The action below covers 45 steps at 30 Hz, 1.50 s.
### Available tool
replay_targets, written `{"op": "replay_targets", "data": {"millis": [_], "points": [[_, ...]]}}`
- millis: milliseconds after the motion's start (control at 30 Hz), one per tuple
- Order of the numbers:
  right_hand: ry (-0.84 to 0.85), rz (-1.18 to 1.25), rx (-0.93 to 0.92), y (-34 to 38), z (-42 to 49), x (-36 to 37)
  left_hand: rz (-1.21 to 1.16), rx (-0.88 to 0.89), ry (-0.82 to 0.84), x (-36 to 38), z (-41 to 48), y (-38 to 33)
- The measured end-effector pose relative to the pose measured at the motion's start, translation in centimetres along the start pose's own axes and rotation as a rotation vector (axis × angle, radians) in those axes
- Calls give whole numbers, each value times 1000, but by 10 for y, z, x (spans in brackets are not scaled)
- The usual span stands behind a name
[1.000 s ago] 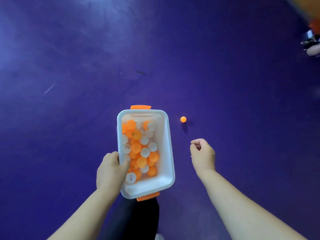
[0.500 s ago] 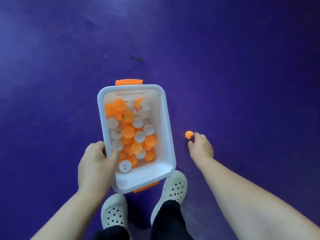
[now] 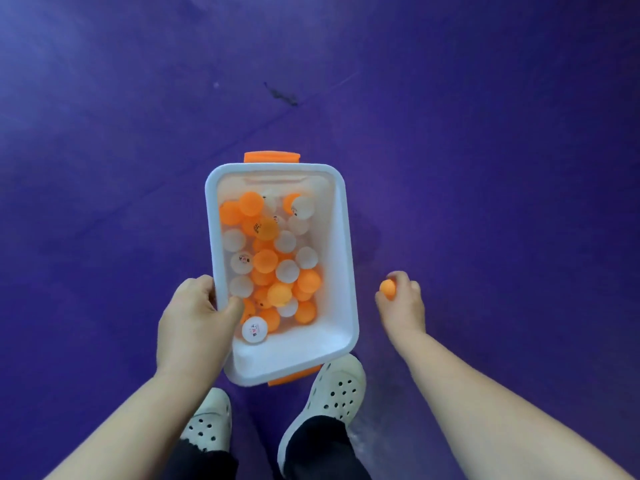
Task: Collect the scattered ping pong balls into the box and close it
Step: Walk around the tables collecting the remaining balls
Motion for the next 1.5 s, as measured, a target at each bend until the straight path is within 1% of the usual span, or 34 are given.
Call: {"op": "replay_targets", "data": {"millis": [133,233,333,433,467,533,600,667,767,867,1000,1133,1333,1500], "points": [[-144,298,-152,31,-71,-78,-2,-33,-8,-39,-23,-33],[-158,398,-366,59,-137,-131,-27,-43,-32,-78,-49,-73],[-86,390,-664,89,-202,-183,-75,-39,-69,-127,-77,-119],[-16,306,-867,113,-264,-240,-144,-47,-105,-184,-110,-157],[-22,295,-915,118,-283,-261,-169,-51,-118,-203,-123,-168],[-104,266,-1005,125,-317,-304,-219,-59,-146,-242,-151,-187],[-207,222,-1055,128,-348,-341,-264,-73,-179,-278,-181,-198],[-263,171,-1043,128,-376,-369,-313,-108,-213,-312,-212,-201],[-238,117,-960,131,-419,-390,-393,-160,-264,-358,-258,-196],[-142,62,-941,138,-468,-388,-477,-205,-310,-396,-304,-181],[-64,-44,-1016,147,-544,-364,-550,-263,-399,-438,-367,-141],[7,-118,-1098,142,-629,-324,-603,-325,-504,-472,-443,-84],[85,-256,-1235,91,-766,-241,-613,-412,-632,-504,-582,28],[242,-394,-1326,34,-884,-162,-562,-504,-782,-531,-713,116]]}}
Point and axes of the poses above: each hand's wrist, its own z-axis towards the middle knuckle, its own x-axis out of the palm, y = z × x, the point moved 4 cm from there along z, towards the middle knuckle, and after that the axes turned 10 degrees about x, right-handed, at the moved point
